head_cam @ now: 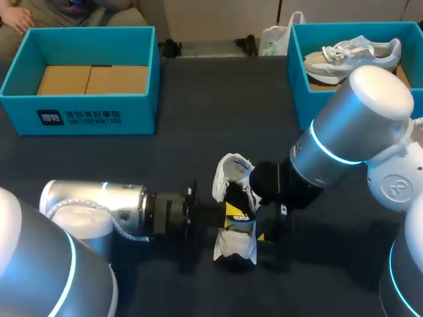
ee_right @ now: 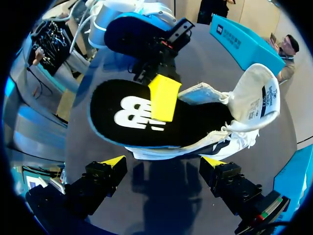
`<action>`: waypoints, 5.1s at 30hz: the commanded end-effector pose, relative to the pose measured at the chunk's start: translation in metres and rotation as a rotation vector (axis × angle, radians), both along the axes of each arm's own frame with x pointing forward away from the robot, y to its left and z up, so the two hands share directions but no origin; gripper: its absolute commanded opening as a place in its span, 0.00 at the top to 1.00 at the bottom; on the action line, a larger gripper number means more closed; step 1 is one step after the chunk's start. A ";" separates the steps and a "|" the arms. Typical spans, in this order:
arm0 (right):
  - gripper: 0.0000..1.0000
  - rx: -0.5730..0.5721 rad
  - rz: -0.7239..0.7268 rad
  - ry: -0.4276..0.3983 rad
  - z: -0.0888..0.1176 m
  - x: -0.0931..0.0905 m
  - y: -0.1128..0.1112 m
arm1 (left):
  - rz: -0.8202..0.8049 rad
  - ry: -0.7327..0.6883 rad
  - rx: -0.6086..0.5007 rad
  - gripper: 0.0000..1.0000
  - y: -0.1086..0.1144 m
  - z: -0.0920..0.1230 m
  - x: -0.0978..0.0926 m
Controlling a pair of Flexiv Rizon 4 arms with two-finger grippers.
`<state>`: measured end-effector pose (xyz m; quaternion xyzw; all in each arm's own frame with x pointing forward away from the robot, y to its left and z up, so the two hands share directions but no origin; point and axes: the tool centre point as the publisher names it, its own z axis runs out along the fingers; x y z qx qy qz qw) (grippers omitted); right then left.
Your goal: Take the shoe out of the shoebox, open the shoe tongue, remove and reinsert the insole, then place the shoe into the shoebox
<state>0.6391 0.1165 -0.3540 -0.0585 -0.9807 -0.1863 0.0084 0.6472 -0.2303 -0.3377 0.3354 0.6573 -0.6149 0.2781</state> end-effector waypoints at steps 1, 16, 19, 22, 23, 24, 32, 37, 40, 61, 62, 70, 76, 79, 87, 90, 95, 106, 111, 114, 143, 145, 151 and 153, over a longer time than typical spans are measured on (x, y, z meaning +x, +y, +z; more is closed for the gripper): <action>0.00 0.001 0.000 -0.001 -0.001 -0.001 0.000 | 0.004 0.002 0.010 1.00 -0.007 -0.006 0.006; 0.00 0.001 0.000 -0.001 -0.001 -0.001 0.000 | -0.009 0.017 -0.022 0.64 -0.007 0.014 -0.004; 0.00 0.001 0.000 -0.001 -0.001 -0.001 0.000 | -0.020 0.017 -0.030 0.69 -0.009 0.018 -0.007; 0.00 0.001 0.000 -0.001 -0.001 -0.001 0.000 | -0.033 0.009 -0.034 0.92 -0.011 0.020 -0.009; 0.00 0.001 0.000 -0.001 -0.001 -0.001 0.000 | -0.037 0.005 -0.032 1.00 -0.011 0.019 -0.009; 0.00 0.001 0.000 -0.001 -0.001 -0.001 0.000 | -0.040 -0.009 -0.026 1.00 -0.012 0.018 -0.009; 0.00 0.001 0.000 -0.001 -0.001 -0.001 0.000 | -0.038 -0.028 0.012 1.00 -0.012 -0.002 0.005; 0.00 0.001 0.000 -0.001 -0.001 -0.001 0.000 | -0.021 -0.018 0.023 1.00 -0.013 -0.009 0.014; 0.00 0.001 0.000 -0.001 -0.001 -0.001 0.000 | -0.023 -0.001 0.016 1.00 -0.012 -0.007 0.013; 0.00 0.001 0.000 -0.001 -0.001 -0.001 0.000 | -0.051 0.005 0.014 1.00 -0.006 0.019 -0.012; 0.00 0.001 0.000 -0.001 -0.001 -0.001 0.000 | -0.054 0.000 0.020 1.00 -0.007 0.017 -0.012; 0.00 0.001 0.000 -0.001 -0.001 -0.001 0.000 | -0.045 -0.021 0.077 1.00 -0.011 0.000 0.001; 0.00 0.001 0.000 -0.001 -0.001 -0.001 0.000 | -0.015 0.006 0.098 1.00 -0.009 -0.013 0.008; 0.00 0.001 0.000 -0.001 -0.001 -0.001 0.000 | -0.008 0.017 0.090 1.00 -0.006 -0.008 0.007; 0.00 0.001 0.000 -0.001 -0.001 -0.001 0.000 | -0.019 0.024 0.076 0.59 0.004 0.014 -0.005; 0.00 0.001 0.000 -0.001 -0.001 -0.001 0.000 | -0.025 0.020 0.088 0.58 0.006 0.019 -0.007; 0.00 0.001 0.000 -0.001 -0.001 -0.001 0.000 | -0.040 0.016 0.131 0.55 0.012 0.024 -0.008; 0.00 0.025 -0.007 -0.001 0.013 -0.005 -0.016 | -0.094 -0.011 0.244 0.56 0.029 0.030 -0.004; 0.00 0.009 0.001 0.006 0.023 -0.006 -0.038 | -0.145 -0.011 0.309 0.56 0.040 0.032 -0.005; 0.00 -0.006 -0.001 0.004 0.030 -0.008 -0.056 | -0.167 -0.022 0.352 0.56 0.048 0.035 -0.005; 0.00 -0.009 -0.016 -0.023 0.052 -0.022 -0.125 | -0.509 -0.200 0.798 0.58 0.085 0.096 0.051; 0.00 -0.009 -0.016 -0.023 0.052 -0.022 -0.125 | -0.537 -0.212 0.825 0.58 0.084 0.097 0.053; 0.00 -0.023 -0.076 -0.038 0.063 -0.010 -0.145 | -0.619 -0.262 0.918 0.61 0.081 0.102 0.055; 0.00 0.001 -0.074 -0.035 0.065 -0.008 -0.151 | -0.638 -0.274 0.940 0.61 0.080 0.103 0.056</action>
